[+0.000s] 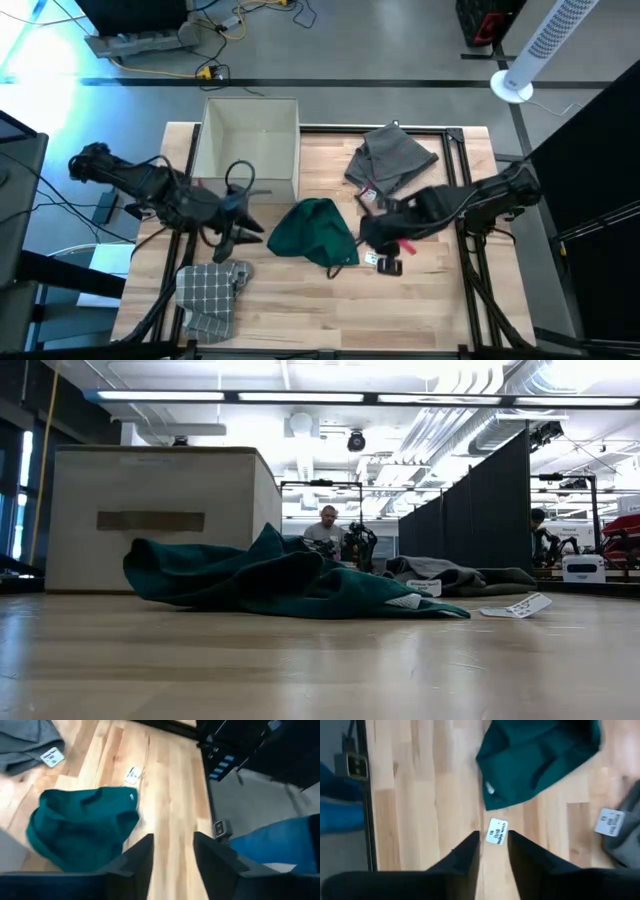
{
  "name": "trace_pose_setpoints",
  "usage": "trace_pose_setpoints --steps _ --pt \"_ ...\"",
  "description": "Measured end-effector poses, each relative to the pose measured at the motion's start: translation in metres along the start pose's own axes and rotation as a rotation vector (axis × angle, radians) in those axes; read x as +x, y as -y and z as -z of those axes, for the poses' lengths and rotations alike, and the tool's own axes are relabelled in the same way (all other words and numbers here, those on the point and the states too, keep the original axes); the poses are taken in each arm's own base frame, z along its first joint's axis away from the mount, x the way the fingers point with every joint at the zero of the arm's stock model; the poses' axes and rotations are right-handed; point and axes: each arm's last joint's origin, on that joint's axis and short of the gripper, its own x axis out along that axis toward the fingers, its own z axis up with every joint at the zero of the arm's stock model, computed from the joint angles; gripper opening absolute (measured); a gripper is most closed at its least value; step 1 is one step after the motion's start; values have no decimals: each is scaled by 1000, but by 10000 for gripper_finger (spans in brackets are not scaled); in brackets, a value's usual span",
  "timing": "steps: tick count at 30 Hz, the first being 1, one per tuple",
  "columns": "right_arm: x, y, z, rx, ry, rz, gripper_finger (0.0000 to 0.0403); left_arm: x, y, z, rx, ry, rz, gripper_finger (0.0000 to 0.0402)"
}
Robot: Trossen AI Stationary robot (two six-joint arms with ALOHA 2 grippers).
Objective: Fold towel
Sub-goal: Fold the green towel
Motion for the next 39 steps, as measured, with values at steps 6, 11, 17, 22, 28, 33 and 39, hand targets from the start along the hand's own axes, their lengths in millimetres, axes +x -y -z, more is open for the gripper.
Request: trace_pose_setpoints --steps 6,11,17,22,28,33,39 --pt "36 3 -1 29 119 -34 117 11 8 33 59 -68 -47 167" --pt "76 17 30 165 240 -50 110 20 12 60 -17 -49 -65 162" --pt "129 22 58 157 246 -28 116 30 12 78 -76 -34 -105 159" --pt "154 26 66 116 248 45 152 34 10 83 -139 -41 -112 159" --pt "178 31 61 51 272 157 184 40 9 88 -154 -25 -94 159" --pt "196 35 56 132 244 75 181 40 9 88 -171 -22 -102 159" --pt "204 42 55 170 245 123 177 41 9 88 -173 -12 -109 159"
